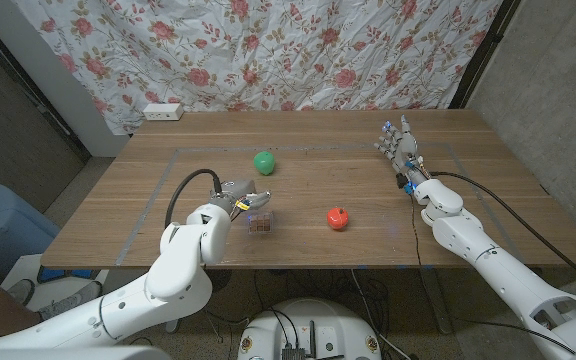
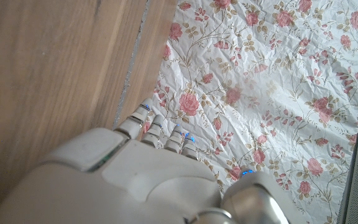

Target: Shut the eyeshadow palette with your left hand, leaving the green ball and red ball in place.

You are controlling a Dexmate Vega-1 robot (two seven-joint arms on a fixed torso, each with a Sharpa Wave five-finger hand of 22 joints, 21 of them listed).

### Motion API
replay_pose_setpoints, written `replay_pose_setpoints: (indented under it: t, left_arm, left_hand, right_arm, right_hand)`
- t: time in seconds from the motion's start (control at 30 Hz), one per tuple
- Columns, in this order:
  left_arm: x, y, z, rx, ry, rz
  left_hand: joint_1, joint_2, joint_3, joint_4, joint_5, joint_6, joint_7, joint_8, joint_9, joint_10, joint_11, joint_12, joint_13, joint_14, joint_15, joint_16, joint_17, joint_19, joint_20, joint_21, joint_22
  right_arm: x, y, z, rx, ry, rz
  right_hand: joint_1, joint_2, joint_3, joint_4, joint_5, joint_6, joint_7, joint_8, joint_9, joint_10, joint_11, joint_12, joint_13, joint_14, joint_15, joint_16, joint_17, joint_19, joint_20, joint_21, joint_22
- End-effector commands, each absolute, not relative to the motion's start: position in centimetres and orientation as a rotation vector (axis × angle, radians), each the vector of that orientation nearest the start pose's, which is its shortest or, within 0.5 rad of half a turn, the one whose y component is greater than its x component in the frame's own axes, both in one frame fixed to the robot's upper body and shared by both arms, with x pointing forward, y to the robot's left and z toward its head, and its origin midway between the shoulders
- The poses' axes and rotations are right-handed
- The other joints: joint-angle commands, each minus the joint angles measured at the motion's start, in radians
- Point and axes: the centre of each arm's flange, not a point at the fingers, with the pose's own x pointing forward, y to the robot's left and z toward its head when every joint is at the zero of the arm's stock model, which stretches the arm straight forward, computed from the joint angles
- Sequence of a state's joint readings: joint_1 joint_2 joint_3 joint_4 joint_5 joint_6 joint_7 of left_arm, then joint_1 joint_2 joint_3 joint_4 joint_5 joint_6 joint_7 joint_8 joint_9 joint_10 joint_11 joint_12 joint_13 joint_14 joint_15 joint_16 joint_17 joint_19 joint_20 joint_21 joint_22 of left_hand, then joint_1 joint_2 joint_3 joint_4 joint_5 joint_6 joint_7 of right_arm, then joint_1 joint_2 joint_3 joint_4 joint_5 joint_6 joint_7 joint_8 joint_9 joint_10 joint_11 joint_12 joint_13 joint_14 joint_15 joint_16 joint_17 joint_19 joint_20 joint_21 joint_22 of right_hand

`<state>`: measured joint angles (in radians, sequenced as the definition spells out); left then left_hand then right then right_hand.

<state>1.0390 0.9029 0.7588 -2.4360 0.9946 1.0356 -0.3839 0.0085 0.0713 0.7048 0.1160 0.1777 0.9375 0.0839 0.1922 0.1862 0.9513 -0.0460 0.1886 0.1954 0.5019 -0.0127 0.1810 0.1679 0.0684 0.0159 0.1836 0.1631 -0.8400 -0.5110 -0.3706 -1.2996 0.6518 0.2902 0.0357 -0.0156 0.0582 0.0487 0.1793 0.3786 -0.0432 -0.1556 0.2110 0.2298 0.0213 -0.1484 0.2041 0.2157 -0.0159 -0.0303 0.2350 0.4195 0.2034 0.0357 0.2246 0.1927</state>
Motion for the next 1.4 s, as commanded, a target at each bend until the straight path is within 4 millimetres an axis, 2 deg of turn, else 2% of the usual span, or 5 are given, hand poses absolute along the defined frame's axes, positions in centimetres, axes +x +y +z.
replay_pose_setpoints:
  t: [0.03,0.7,0.8,1.0,1.4]
  left_arm:
    - [44.9,18.4,-5.9,1.492,-0.233,0.126]
    - [43.3,19.5,-8.1,1.478,-0.298,0.159]
    - [43.2,19.5,-8.4,1.480,-0.302,0.152]
    - [42.9,20.0,-8.8,1.485,-0.327,0.153]
    - [42.8,21.1,-9.8,1.453,-0.374,0.098]
  left_hand:
    - [0.010,0.071,0.008,0.001,0.003,-0.005,0.002,-0.002,0.001,-0.007,-0.003,-0.004,0.000,-0.002,0.000,0.000,0.001,0.004,0.002,0.000,0.003]
    - [0.010,0.063,0.024,-0.011,0.002,-0.063,-0.006,-0.013,-0.002,-0.089,-0.003,-0.012,-0.005,-0.058,0.008,-0.008,0.000,-0.008,0.005,-0.002,0.003]
    - [0.010,0.060,0.033,-0.019,0.001,-0.101,-0.015,-0.014,-0.004,-0.144,-0.009,-0.014,-0.008,-0.101,0.008,-0.010,0.000,-0.022,0.006,-0.002,0.004]
    - [0.011,0.059,0.040,-0.026,0.001,-0.129,-0.026,-0.017,-0.006,-0.176,-0.024,-0.016,-0.011,-0.123,0.006,-0.010,-0.001,-0.024,0.005,-0.001,0.004]
    - [0.018,0.073,0.075,-0.057,0.001,-0.294,-0.046,-0.022,-0.009,-0.352,-0.027,-0.017,-0.017,-0.281,0.020,-0.013,-0.003,-0.109,0.000,-0.006,0.006]
  right_arm:
    - [65.3,-29.0,-2.8,0.041,-0.593,0.212]
    - [65.3,-29.0,-2.8,0.042,-0.594,0.207]
    - [65.3,-29.0,-2.8,0.041,-0.593,0.212]
    - [65.3,-29.0,-2.8,0.041,-0.593,0.212]
    - [65.3,-29.0,-2.8,0.041,-0.593,0.212]
  right_hand:
    - [0.000,0.099,0.000,0.007,0.004,0.002,-0.009,0.005,0.005,0.001,-0.008,0.006,0.002,-0.003,-0.117,0.007,0.004,0.004,0.000,0.006,0.003]
    - [0.000,0.098,0.000,0.007,0.004,0.000,-0.009,0.005,0.005,0.001,-0.008,0.006,0.002,-0.004,-0.116,0.006,0.004,0.004,0.000,0.006,0.003]
    - [0.000,0.098,0.000,0.006,0.004,0.001,-0.009,0.005,0.005,0.000,-0.008,0.005,0.002,-0.004,-0.117,0.006,0.004,0.004,0.000,0.006,0.003]
    - [0.000,0.098,0.000,0.006,0.004,0.002,-0.009,0.005,0.005,-0.001,-0.007,0.005,0.002,-0.004,-0.117,0.006,0.004,0.004,0.000,0.006,0.003]
    - [0.000,0.098,0.000,0.006,0.004,0.002,-0.010,0.005,0.005,0.000,-0.008,0.005,0.002,-0.005,-0.117,0.006,0.004,0.004,0.001,0.006,0.003]
